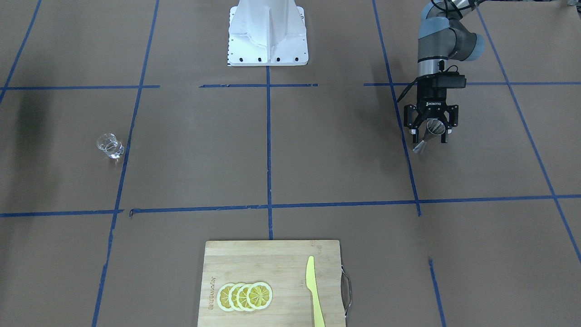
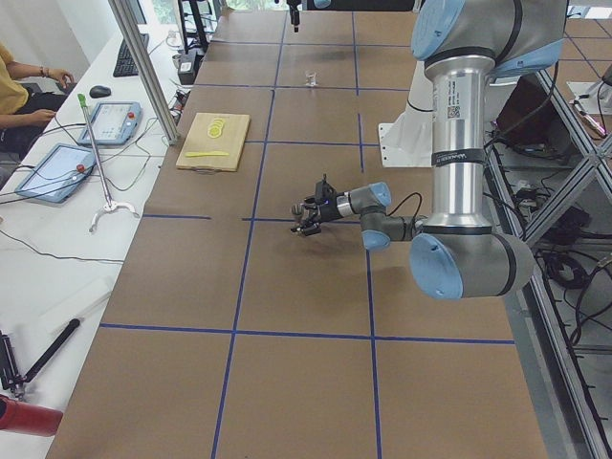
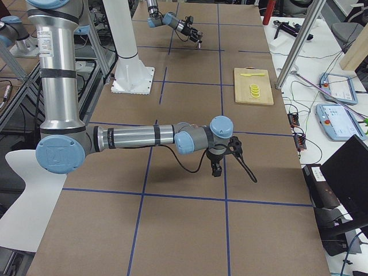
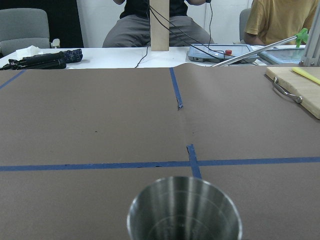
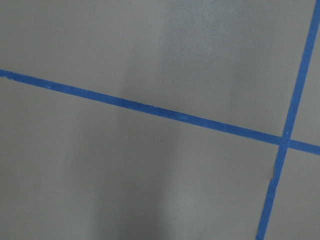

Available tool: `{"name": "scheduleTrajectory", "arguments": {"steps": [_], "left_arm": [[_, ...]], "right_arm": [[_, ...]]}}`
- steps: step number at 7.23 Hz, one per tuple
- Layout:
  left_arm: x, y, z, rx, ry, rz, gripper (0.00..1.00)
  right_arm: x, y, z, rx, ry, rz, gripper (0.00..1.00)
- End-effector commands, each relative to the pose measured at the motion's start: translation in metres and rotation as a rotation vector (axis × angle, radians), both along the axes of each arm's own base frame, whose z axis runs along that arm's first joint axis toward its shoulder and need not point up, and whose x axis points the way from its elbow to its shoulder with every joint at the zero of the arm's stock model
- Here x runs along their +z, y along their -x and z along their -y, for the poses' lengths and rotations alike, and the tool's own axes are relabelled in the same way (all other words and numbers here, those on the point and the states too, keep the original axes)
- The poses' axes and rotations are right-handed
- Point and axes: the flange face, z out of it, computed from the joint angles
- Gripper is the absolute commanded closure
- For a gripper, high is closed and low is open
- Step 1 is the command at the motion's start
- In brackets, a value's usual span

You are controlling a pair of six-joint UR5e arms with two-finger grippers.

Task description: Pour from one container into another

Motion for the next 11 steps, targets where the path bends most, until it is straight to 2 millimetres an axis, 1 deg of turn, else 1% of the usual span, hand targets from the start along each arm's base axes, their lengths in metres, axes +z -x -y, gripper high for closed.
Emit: {"name": "scheduleTrajectory", "arguments": {"steps": [1,3,4,5,6,7,8,9,10,11], "left_arm": [[0.0028,-0.0051,0.0021,-0.002,0.001,0.003,0.14],[0.0067,-0.0068,0.0025,-0.002,0.003,0.011,0.15],[0.0073,-0.0062,0.0023,-0.001,0.003,0.012,0.17],[0.0075,-0.0064,0.0023,0.0,0.004,0.013,0.22],[0.0068,-0.0069,0.0024,0.001,0.003,0.013,0.32],[0.0061,-0.0082,0.0027,0.002,0.003,0.012,0.51],[0.0062,-0.0083,0.0027,0.003,0.002,0.014,0.65],[0.0077,-0.0078,0.0026,0.003,0.003,0.019,0.88],[0.0068,-0.0076,0.0025,0.003,0.002,0.016,1.0],[0.0047,-0.0066,0.0031,0.0,-0.001,0.009,1.0]], "right_arm": [[0.0001,0.0004,-0.0003,-0.001,0.0,0.0,0.0],[0.0001,-0.0004,-0.0002,0.001,0.0,0.0,0.0],[0.0001,-0.0004,-0.0002,0.001,0.0,0.0,0.0],[0.0001,-0.0004,-0.0002,0.001,0.0,0.0,0.0],[0.0001,-0.0002,0.0004,0.001,0.0,0.0,0.0],[0.0001,-0.0002,0.0004,0.001,0.0,0.0,0.0],[0.0001,-0.0002,0.0004,0.001,0.0,0.0,0.0],[0.0008,-0.0002,0.0004,0.001,0.002,0.0,0.0],[0.0016,0.0006,0.0002,0.0,0.004,-0.001,0.0],[0.0024,-0.0002,0.0003,0.002,0.006,-0.001,0.0]]}}
